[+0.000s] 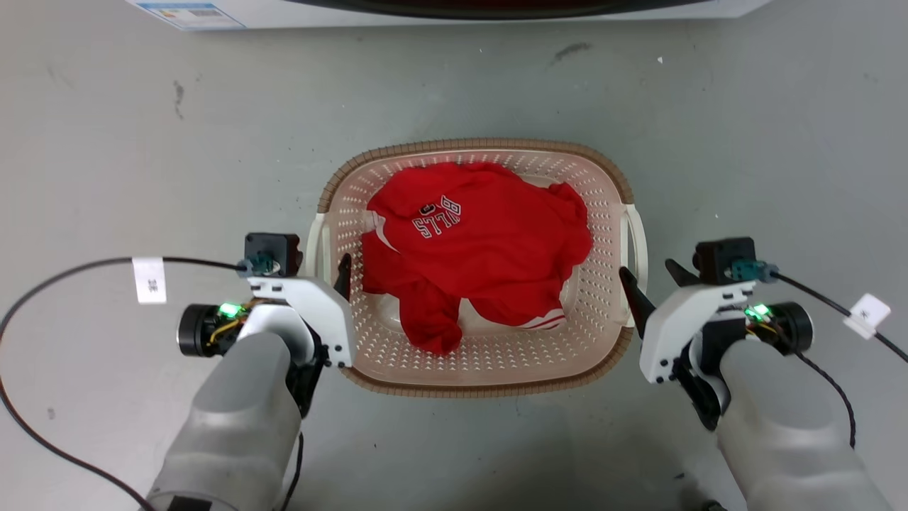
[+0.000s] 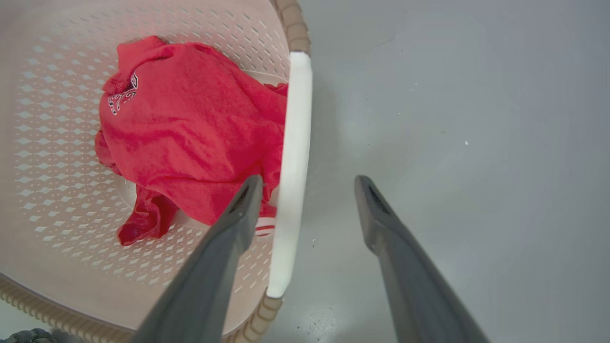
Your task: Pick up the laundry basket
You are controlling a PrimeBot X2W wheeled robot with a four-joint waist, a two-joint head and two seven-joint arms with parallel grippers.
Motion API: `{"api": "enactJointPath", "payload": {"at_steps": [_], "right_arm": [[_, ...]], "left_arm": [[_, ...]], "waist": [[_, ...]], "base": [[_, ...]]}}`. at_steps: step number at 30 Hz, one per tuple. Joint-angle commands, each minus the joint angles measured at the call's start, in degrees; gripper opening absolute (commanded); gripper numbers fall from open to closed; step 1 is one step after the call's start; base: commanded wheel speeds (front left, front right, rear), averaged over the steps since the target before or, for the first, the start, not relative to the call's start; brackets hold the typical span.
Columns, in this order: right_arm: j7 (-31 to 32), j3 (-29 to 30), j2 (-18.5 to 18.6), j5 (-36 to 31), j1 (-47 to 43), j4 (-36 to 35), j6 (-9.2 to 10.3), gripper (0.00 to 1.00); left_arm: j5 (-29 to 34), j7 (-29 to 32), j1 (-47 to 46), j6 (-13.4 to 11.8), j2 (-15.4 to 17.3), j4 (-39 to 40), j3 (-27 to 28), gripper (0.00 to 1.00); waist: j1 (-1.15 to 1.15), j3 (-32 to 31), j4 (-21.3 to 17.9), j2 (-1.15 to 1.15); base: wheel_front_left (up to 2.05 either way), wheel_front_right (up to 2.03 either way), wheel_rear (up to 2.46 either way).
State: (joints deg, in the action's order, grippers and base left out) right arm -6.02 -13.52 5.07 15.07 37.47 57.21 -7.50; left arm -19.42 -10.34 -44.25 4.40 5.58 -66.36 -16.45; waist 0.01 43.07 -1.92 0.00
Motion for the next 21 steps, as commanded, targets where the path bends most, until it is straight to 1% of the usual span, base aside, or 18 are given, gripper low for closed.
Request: {"api": "enactJointPath", "payload": {"at_steps": [1, 9, 11, 12, 13, 14, 21], "right_arm": [[-0.1, -0.8, -0.3, 0.8, 1.9, 1.2, 0.02, 1.00], [0.0, -5.3, -1.0, 5.3, 7.9, 7.0, 0.02, 1.00], [0.9, -6.4, -1.1, 6.4, 8.6, 8.3, 0.02, 1.00], [1.6, -7.0, -1.2, 7.0, 9.0, 8.8, 0.02, 0.40], [1.8, -7.5, -1.2, 7.7, 9.4, 9.1, 0.02, 0.00], [1.8, -8.0, -1.2, 8.3, 9.8, 9.3, 0.02, 0.00], [1.8, -11.7, -0.4, 11.5, 10.0, 10.3, -0.06, 0.00]], "left_arm": [[0.1, 0.3, -1.5, 0.2, 0.4, -0.9, -0.2, 1.00], [-0.5, 4.4, -6.6, 1.1, 0.4, -4.8, -1.0, 1.00], [-1.0, 6.0, -7.3, 1.3, 0.3, -5.4, -1.0, 1.00], [-0.9, 6.3, -7.7, 1.4, 0.3, -5.6, -1.2, 0.75], [-0.7, 6.3, -8.1, 1.4, 0.3, -5.7, -1.4, 0.40], [-0.7, 6.3, -8.3, 1.4, 0.2, -5.8, -1.6, 0.00], [-1.4, 6.8, -8.8, 2.1, -0.8, -6.4, -2.7, 0.00]], "waist": [[-0.01, 0.9, -0.5, 0.00], [-0.01, 3.0, -0.2, 0.00], [-0.01, 3.3, -0.2, 0.00], [-0.01, 3.4, -0.1, 0.00], [-0.01, 3.5, 0.0, 0.00], [-0.01, 3.5, 0.0, 0.00], [-0.01, 3.0, 0.3, 0.00]], "base": [[0.00, 0.00, 0.00], [0.00, 0.00, 0.00], [0.00, 0.00, 0.00], [0.00, 0.00, 0.00], [0.00, 0.00, 0.00], [0.00, 0.00, 0.00], [0.00, 0.00, 0.00]]}}
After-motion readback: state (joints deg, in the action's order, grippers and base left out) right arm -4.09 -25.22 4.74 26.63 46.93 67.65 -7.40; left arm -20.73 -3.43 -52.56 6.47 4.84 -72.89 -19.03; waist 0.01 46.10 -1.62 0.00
